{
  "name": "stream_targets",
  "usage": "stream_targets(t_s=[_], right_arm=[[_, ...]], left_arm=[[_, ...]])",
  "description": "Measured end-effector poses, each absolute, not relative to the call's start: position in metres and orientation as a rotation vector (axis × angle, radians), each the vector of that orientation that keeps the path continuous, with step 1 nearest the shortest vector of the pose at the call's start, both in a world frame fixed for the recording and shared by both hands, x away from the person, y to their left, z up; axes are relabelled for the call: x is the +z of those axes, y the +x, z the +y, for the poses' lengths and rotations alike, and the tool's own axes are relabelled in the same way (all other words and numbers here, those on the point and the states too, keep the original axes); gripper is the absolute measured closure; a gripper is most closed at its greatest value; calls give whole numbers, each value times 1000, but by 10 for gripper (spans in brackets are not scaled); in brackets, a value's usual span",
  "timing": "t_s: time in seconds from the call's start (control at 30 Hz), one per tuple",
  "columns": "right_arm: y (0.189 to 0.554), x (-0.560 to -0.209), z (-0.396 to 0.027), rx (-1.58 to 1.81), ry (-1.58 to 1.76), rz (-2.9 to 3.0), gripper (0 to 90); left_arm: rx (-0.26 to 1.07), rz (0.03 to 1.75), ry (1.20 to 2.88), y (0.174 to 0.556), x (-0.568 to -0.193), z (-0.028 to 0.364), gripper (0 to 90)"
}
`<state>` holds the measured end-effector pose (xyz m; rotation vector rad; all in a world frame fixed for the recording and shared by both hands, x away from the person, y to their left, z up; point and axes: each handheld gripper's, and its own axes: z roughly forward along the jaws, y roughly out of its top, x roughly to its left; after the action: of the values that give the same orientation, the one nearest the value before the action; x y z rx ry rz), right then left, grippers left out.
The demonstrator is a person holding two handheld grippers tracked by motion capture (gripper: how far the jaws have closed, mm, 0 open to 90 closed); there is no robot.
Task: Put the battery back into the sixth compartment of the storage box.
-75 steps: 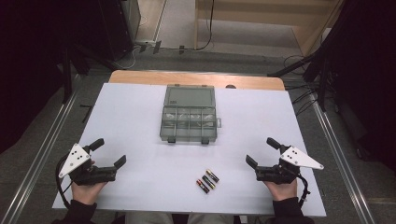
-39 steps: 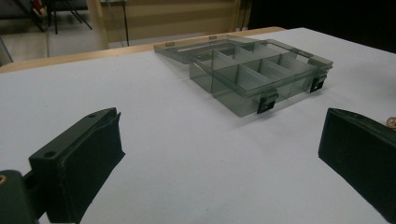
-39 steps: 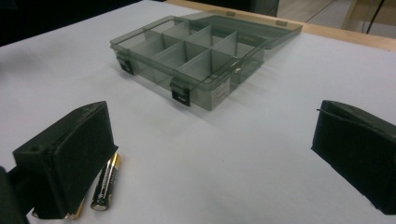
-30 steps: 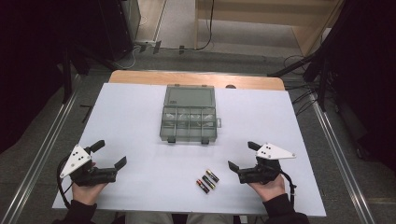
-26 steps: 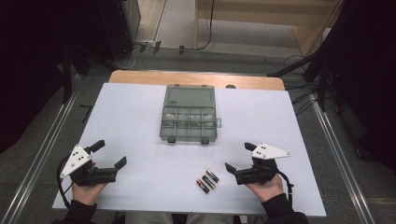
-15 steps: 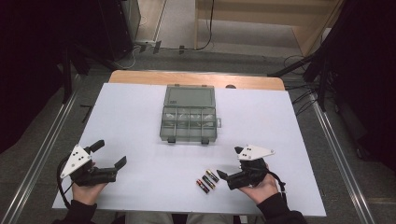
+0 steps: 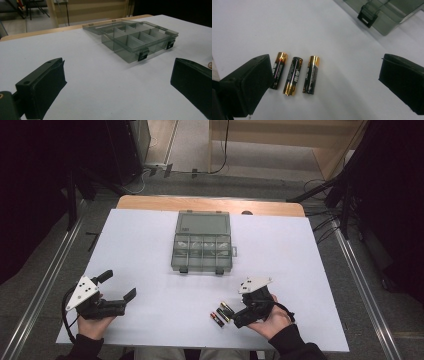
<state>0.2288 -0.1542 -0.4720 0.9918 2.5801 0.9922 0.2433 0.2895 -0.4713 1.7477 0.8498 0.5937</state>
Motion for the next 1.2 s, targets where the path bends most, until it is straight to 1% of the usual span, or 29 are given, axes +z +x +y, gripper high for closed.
stream_targets(t_s=[0.17,0.5,0.53,0.6,0.67,0.7,0.8,0.97,1.03,1.07,1.13,1.2], right_arm=[[233,-472,-145,911,994,2647,4],[241,-472,-129,729,936,2738,90],[243,-471,-127,706,934,2757,136],[245,-470,-125,684,934,2767,149],[245,-469,-123,660,926,2775,217],[245,-469,-123,660,926,2775,217],[249,-470,-120,565,954,2804,308],[251,-471,-117,499,1000,2839,400],[251,-471,-116,486,1007,2852,454],[251,-471,-116,486,1007,2852,454],[251,-471,-115,454,1050,2859,501],[251,-471,-114,432,1060,2864,522]], left_arm=[[588,843,1754,243,-472,287,0],[590,836,1759,243,-472,287,0],[587,836,1758,243,-472,287,0],[588,835,1758,243,-472,287,0],[588,834,1758,243,-472,287,0],[588,833,1759,243,-471,287,0],[585,832,1763,243,-472,286,0],[585,830,1768,243,-472,286,0],[585,830,1767,243,-472,286,0],[585,830,1767,243,-472,286,0],[588,831,1764,243,-472,286,0],[588,834,1766,243,-472,286,0]])
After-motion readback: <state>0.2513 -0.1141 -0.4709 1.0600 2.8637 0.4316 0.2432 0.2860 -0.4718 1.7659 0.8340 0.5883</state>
